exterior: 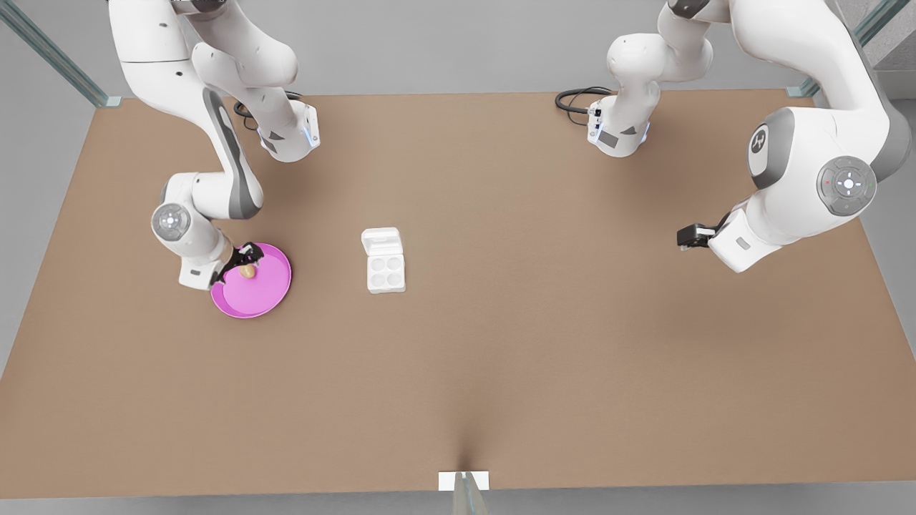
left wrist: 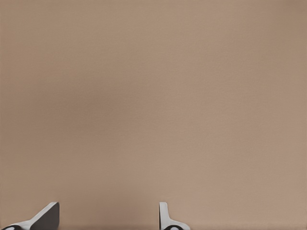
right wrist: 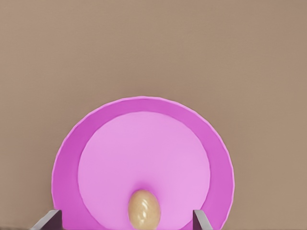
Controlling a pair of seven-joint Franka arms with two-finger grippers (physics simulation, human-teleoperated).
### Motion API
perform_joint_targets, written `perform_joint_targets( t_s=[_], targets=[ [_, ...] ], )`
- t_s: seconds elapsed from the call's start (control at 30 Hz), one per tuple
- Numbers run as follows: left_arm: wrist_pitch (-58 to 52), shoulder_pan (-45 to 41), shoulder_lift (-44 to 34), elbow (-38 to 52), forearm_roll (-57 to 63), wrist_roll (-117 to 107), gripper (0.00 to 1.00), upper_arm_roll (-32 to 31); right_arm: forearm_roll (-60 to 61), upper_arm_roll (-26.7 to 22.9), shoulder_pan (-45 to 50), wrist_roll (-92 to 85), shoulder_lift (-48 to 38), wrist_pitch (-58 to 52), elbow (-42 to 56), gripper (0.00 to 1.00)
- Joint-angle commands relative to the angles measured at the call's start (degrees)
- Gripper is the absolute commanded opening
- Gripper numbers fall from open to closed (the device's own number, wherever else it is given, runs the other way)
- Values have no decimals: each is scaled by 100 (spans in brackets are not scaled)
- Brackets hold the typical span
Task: Pack egg into the box and close the box lid
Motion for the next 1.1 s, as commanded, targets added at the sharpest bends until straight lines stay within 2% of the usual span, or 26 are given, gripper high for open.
perform_joint_targets(
  t_s=[0.0, 0.43, 1.07],
  targets=[
    [2, 0, -4, 2, 0, 15, 100, 0, -17, 0, 6, -2741, 68, 388, -45, 100],
    [11, 0, 4, 2, 0, 15, 100, 8, -289, 0, -20, -4288, 911, 1882, -379, 100],
    [20, 0, 22, 2, 9, 15, 100, 17, -298, -52, -266, -4807, 1131, 1856, -608, 100]
  ],
)
